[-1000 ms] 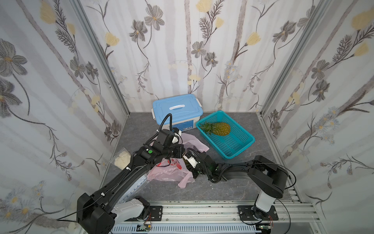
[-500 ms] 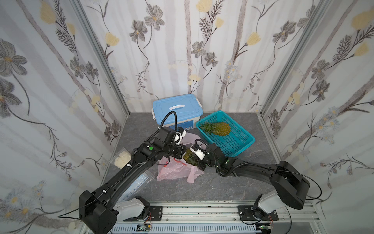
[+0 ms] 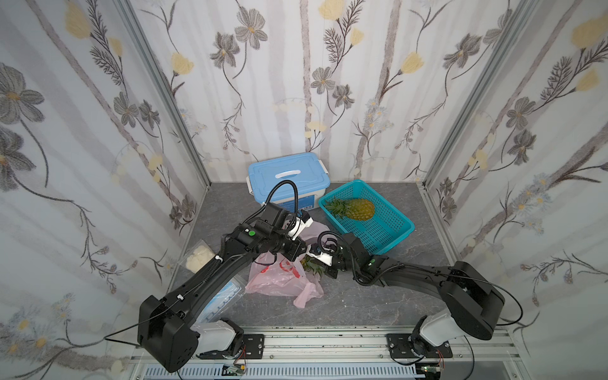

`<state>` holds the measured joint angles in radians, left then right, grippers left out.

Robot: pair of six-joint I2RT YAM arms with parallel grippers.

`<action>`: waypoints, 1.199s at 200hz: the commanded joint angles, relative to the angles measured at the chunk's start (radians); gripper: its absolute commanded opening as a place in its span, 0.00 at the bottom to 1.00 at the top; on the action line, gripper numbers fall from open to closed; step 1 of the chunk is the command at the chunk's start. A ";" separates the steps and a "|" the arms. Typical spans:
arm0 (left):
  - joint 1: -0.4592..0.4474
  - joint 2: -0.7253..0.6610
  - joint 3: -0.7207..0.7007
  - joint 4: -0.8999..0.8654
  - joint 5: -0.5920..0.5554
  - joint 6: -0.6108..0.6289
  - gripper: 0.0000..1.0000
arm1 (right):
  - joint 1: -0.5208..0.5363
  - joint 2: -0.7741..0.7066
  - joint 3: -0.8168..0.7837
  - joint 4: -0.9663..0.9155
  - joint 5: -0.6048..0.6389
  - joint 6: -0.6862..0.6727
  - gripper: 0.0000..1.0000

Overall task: Place the pineapple into a plastic bag & tie a knot
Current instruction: Adjust the pineapple in the plastic bag, then adjust the plastic bag at the center of the board.

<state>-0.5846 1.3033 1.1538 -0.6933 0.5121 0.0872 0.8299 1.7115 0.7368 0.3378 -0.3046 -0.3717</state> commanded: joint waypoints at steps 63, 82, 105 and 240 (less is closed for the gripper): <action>-0.004 0.051 0.035 -0.007 -0.102 -0.204 0.00 | -0.007 -0.069 -0.055 0.064 0.097 0.058 0.70; -0.006 0.072 0.044 -0.035 -0.163 -0.300 0.00 | -0.007 -0.213 -0.064 -0.071 0.025 0.128 0.79; -0.015 0.085 0.047 -0.068 -0.205 -0.377 0.00 | -0.008 -0.380 -0.075 -0.225 -0.052 0.255 0.79; -0.041 0.055 0.060 -0.072 -0.263 -0.358 0.04 | -0.165 0.045 0.367 -0.290 0.025 -0.137 0.72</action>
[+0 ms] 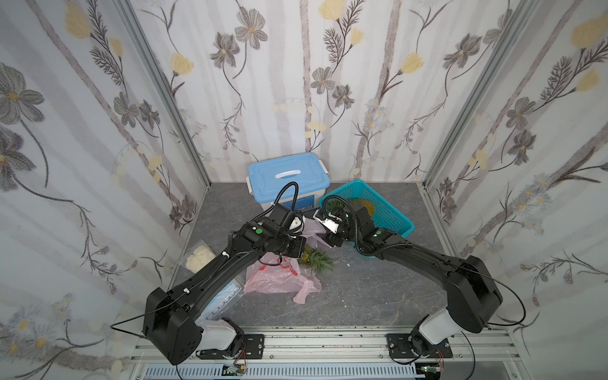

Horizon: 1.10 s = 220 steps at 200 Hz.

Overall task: Place the pineapple into a plastic bag & tie a knot
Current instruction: Adjust the plastic bag at the center of the board.

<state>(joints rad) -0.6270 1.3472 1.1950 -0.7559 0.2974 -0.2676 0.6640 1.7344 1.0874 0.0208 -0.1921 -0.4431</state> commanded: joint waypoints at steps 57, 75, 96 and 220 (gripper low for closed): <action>0.000 0.019 0.013 0.005 -0.100 -0.055 0.04 | -0.003 -0.020 -0.040 0.014 -0.195 0.008 0.83; -0.001 0.021 0.015 0.015 -0.092 -0.059 0.03 | -0.001 0.015 -0.045 0.025 -0.160 0.006 0.83; -0.001 0.020 0.015 0.025 -0.083 -0.063 0.04 | -0.001 0.080 0.004 0.016 -0.065 -0.025 0.66; -0.214 -0.044 -0.061 -0.260 -0.522 -0.760 1.00 | 0.071 -0.011 -0.046 0.046 -0.239 0.318 0.00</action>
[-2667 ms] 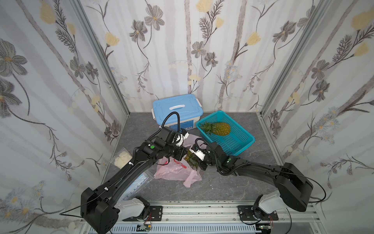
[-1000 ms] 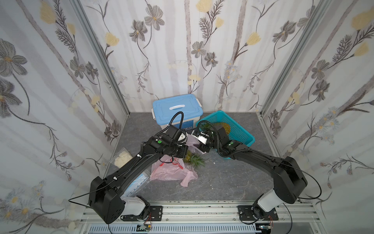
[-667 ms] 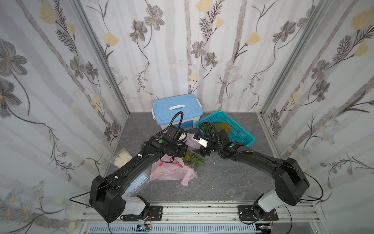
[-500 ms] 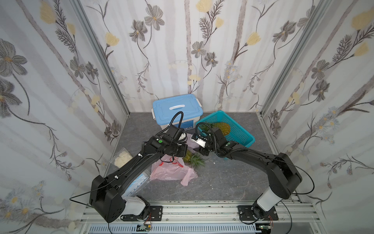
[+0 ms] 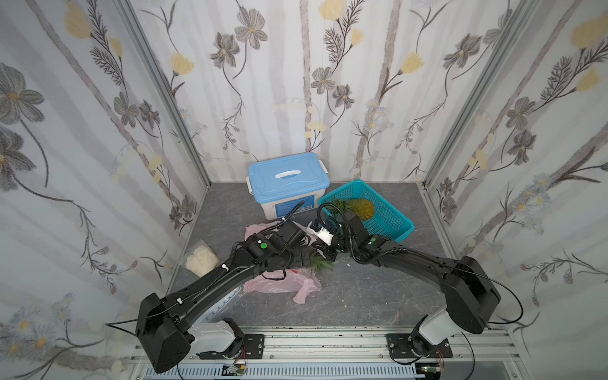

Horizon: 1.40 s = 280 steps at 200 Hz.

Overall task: Place the pineapple into a plastic bag & tie a knot
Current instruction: Adjust the plastic bag at the center of the board.

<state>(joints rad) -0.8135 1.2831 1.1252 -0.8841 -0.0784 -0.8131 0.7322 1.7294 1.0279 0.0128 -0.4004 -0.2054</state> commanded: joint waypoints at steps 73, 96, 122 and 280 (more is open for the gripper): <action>-0.080 -0.051 -0.031 -0.063 -0.180 -0.329 1.00 | -0.057 0.049 0.131 0.013 -0.022 0.219 0.00; -0.081 -0.030 -0.063 0.034 -0.141 -0.334 1.00 | -0.055 0.048 0.133 0.009 -0.037 0.239 0.00; -0.079 0.013 -0.112 0.118 -0.110 -0.350 0.96 | -0.056 0.038 0.113 0.009 -0.041 0.259 0.00; 0.004 -0.127 -0.094 -0.162 -0.032 -0.012 0.00 | -0.120 0.006 0.293 -0.248 -0.144 0.100 0.77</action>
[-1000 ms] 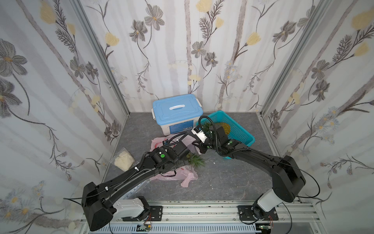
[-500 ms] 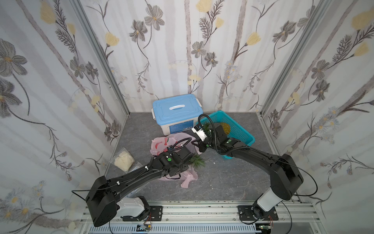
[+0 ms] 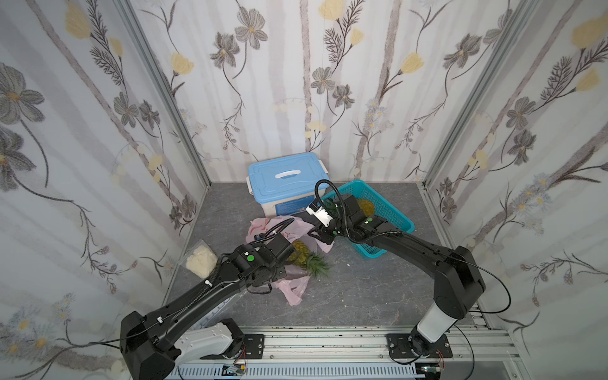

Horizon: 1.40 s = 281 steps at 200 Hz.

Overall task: Place the pineapple into a plastic bag & tie a knot
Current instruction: Adjust the plastic bag at the center of the board, then pick up the pineapple from the basket.

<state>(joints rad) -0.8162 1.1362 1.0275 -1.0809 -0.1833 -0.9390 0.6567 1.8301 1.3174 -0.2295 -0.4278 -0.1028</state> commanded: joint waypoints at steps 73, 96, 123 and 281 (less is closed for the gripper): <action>0.006 0.026 -0.024 0.137 0.118 0.096 0.00 | -0.225 -0.194 -0.038 -0.064 0.220 0.968 0.69; 0.005 0.032 -0.023 0.136 0.121 0.093 0.00 | -0.208 -0.101 -0.044 0.082 0.217 1.318 0.77; 0.006 0.043 -0.015 0.130 0.131 0.095 0.00 | -0.205 -0.012 0.002 0.116 0.349 1.583 0.90; 0.006 0.047 -0.013 0.182 0.142 0.109 0.00 | -0.258 0.397 0.344 -0.152 0.502 1.857 1.00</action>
<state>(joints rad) -0.8108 1.1847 1.0042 -0.9089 -0.0334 -0.8440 0.4053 2.1841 1.6207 -0.4004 0.0513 1.7309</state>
